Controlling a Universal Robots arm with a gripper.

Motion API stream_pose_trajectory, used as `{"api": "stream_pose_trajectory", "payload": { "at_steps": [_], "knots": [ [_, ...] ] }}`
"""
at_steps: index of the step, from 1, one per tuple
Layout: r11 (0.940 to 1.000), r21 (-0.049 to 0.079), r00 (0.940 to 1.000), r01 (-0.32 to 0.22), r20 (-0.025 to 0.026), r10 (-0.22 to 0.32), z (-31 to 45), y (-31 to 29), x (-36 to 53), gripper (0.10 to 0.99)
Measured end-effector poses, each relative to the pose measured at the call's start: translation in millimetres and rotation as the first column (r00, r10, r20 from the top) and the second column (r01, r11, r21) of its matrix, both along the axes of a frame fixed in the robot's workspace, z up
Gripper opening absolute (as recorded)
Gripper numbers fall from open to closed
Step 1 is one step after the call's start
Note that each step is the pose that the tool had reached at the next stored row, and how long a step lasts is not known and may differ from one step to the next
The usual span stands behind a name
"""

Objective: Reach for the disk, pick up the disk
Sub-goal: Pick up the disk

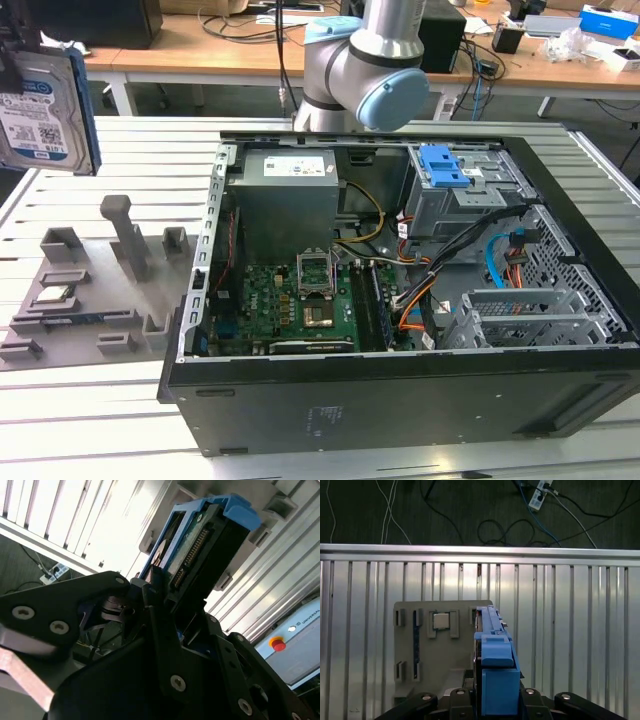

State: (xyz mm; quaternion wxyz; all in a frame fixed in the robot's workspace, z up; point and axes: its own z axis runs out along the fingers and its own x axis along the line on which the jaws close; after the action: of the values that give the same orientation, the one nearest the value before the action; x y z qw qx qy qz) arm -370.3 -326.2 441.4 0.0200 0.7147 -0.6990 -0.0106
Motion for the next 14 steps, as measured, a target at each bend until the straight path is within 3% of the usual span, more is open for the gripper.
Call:
{"api": "stream_pose_trajectory", "payload": {
  "at_steps": [14],
  "knots": [
    [1.0,0.0,1.0,0.0,-0.0006,0.0,34.6,1.8,0.4,0.361]
  ]
}}
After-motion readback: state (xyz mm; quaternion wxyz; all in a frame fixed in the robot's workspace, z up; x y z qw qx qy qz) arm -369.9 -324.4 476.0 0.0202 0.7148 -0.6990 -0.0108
